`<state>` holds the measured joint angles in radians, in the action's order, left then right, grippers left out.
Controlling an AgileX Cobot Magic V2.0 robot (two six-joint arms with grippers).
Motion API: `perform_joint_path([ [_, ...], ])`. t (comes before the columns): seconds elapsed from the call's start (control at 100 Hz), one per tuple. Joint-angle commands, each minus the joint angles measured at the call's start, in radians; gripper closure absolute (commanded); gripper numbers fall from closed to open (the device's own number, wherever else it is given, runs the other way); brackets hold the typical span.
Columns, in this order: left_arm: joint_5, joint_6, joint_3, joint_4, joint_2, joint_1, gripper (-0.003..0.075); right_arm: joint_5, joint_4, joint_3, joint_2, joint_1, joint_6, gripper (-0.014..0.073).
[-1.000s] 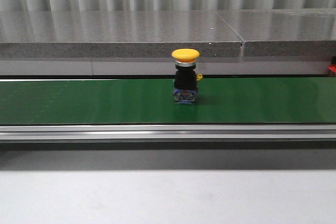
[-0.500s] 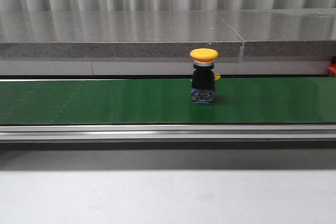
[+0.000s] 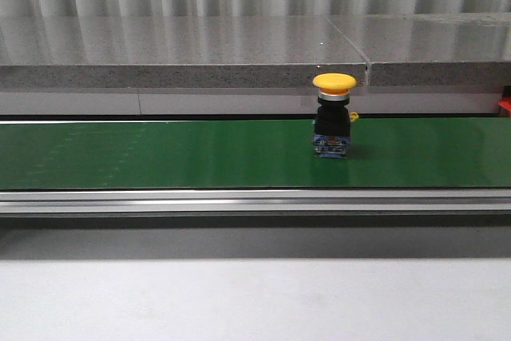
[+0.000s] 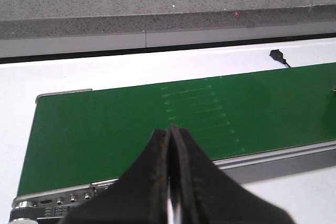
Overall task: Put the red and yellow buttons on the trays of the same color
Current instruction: 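Move the right gripper back over the yellow button at the belt's end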
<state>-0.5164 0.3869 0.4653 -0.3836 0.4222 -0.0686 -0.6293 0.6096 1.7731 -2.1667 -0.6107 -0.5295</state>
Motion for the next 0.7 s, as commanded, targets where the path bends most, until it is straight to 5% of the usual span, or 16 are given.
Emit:
perform_joint_path([
  [0.0, 0.066, -0.002, 0.028, -0.023, 0.004, -0.009, 0.0741, -0.006, 0.029, 0.071, 0.107, -0.005, -0.009, -0.001],
  [0.44, 0.066, -0.002, 0.028, -0.023, 0.004, -0.009, 0.0741, -0.247, 0.12, 0.092, 0.308, -0.003, -0.009, -0.0009],
  [0.69, 0.066, -0.002, 0.028, -0.023, 0.004, -0.009, 0.0741, -0.268, 0.131, -0.095, 0.519, 0.029, -0.057, -0.0009],
])
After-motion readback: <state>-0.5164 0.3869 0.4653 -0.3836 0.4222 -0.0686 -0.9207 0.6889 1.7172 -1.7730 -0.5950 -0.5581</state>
